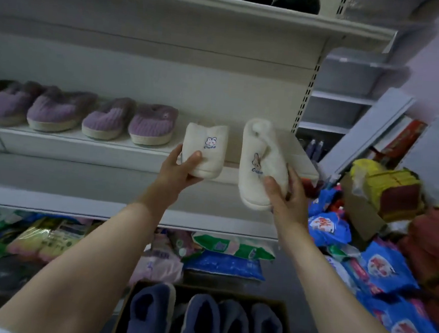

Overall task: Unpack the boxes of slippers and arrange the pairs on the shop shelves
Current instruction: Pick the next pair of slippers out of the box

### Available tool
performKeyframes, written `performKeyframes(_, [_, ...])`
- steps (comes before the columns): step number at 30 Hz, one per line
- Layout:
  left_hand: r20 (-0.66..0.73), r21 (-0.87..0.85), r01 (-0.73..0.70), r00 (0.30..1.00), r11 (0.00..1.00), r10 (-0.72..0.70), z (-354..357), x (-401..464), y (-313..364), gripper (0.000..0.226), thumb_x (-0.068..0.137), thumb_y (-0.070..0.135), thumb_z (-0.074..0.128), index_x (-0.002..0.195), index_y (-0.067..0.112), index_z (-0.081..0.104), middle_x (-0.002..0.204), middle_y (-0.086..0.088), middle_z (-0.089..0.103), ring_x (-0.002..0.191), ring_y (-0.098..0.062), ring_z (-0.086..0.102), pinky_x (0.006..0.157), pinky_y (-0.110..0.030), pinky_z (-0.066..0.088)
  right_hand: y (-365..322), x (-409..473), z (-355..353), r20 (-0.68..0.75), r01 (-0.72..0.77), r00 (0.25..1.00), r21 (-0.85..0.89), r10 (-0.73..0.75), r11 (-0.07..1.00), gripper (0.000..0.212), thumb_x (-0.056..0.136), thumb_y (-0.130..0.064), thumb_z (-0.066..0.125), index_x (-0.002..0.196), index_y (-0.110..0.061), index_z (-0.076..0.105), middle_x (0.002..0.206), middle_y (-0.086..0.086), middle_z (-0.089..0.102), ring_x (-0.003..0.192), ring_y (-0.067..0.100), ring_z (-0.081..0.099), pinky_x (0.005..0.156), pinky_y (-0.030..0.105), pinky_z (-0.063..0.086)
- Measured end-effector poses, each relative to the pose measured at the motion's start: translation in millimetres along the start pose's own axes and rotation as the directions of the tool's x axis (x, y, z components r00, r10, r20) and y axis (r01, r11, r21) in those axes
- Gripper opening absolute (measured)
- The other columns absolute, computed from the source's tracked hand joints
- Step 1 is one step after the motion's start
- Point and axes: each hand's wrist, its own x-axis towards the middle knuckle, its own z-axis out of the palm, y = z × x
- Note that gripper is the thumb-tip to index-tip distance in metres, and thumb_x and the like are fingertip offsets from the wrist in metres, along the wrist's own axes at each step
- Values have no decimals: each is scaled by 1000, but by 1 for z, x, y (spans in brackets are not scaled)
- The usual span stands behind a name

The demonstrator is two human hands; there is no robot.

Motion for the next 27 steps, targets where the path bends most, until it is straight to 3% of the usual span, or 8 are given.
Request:
performKeyframes(4, [-68,58,7,998,998,-3,-1,14,-4,53,93,36,68,140,21,51,129,-10,65,107,-24,70,78,-35,60,9,23,-3,71,-24,997,2,24,1000,34,94,-22,67,121,-39,55,102,-33,69,96,-8,67,75,16,54])
performKeyframes(8, [-118,172,63,992,983,-43,2,16,1,63,90,50,67,143,21,49,124,-12,66,91,-27,74,73,-36,61,15,49,7,56,-81,995,0,81,997,32,92,-32,71,117,-45,56,109,-23,68,102,1,67,89,32,58])
performKeyframes(11, [-271,512,32,954,858,126,-3,11,4,86,82,69,64,149,20,41,119,-11,66,93,-27,70,81,-41,60,16,73,19,37,-116,992,-57,119,992,25,88,-43,73,110,-45,60,109,-20,66,105,10,67,91,45,59])
performKeyframes(13, [-223,764,-62,909,643,353,-6,6,3,87,79,73,62,145,19,45,124,-12,61,108,-27,62,91,-37,50,13,89,28,31,-147,988,-107,151,983,47,80,-57,73,120,-36,60,113,-13,67,104,14,68,83,46,62])
performKeyframes(16, [-45,824,-241,875,513,483,2,-3,4,83,80,58,70,148,19,43,139,-14,50,129,-29,44,100,-33,37,11,106,40,32,-100,992,-368,120,924,45,88,-62,61,118,-29,63,111,1,71,91,24,71,67,38,59])
performKeyframes(19, [60,849,-274,900,453,433,10,-4,-2,104,67,76,60,153,23,35,148,-19,40,136,-33,38,108,-42,38,11,109,38,-16,-17,1000,-764,7,644,57,92,-71,42,128,-30,59,120,10,63,111,33,58,76,35,39])
performKeyframes(23, [128,897,-294,887,329,443,9,7,-17,105,66,80,58,152,24,36,150,-23,37,134,-40,41,104,-53,44,20,85,42,72,152,984,-805,-160,573,69,89,-69,50,147,-31,43,143,9,43,130,30,40,92,38,41])
performKeyframes(27, [148,905,-310,871,290,468,0,27,-20,99,68,82,53,147,23,42,142,-20,44,122,-40,50,95,-51,50,39,80,56,151,250,964,-790,-218,559,88,76,-70,64,150,-28,42,153,8,37,140,30,36,106,44,42])
